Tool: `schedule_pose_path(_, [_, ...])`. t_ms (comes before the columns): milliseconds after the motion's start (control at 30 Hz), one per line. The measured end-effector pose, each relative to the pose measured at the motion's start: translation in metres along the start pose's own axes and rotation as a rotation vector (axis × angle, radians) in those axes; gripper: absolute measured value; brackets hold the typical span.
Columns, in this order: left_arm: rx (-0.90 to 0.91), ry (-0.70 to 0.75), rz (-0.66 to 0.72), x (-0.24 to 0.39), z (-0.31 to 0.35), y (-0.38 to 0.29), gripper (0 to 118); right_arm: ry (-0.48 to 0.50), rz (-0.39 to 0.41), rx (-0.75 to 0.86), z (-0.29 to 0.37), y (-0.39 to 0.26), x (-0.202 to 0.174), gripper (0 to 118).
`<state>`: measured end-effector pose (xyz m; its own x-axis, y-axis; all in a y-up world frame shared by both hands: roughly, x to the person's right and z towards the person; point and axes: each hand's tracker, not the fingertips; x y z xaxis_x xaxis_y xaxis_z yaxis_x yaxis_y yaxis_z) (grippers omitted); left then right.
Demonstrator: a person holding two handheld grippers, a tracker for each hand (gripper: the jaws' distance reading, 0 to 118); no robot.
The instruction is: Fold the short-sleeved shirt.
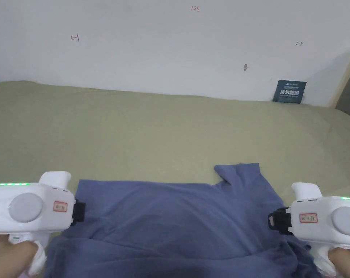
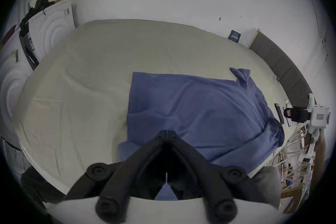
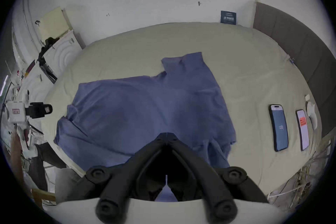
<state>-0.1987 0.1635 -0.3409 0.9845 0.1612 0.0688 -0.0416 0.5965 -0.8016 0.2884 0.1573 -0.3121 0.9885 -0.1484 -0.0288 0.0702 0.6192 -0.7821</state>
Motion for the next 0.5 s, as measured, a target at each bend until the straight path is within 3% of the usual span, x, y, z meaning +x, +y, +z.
schedule_pose_path(100, [-0.024,0.017,0.008,-0.005,-0.03,0.033,0,0.0,-0.003,-0.021,-0.021,0.015,0.0,0])
schedule_pose_path(133, [-0.032,0.026,0.021,-0.006,-0.039,0.047,6,-0.002,-0.005,-0.029,-0.029,0.025,-0.002,0])
schedule_pose_path(200, [-0.048,0.03,0.038,-0.01,-0.055,0.071,79,-0.01,0.008,-0.043,-0.043,0.038,-0.003,0])
schedule_pose_path(233, [-0.063,0.038,0.037,-0.012,-0.067,0.087,105,-0.013,0.018,-0.048,-0.049,0.044,-0.002,0])
schedule_pose_path(267, [-0.082,0.053,0.049,-0.015,-0.078,0.101,111,-0.018,0.024,-0.049,-0.052,0.051,-0.006,0])
schedule_pose_path(333, [-0.126,0.067,0.065,-0.025,-0.105,0.129,110,-0.021,0.031,-0.055,-0.063,0.062,-0.004,0])
schedule_pose_path(500, [-0.259,0.161,0.057,-0.031,-0.165,0.149,104,-0.023,0.048,-0.07,-0.088,0.082,0.003,0])
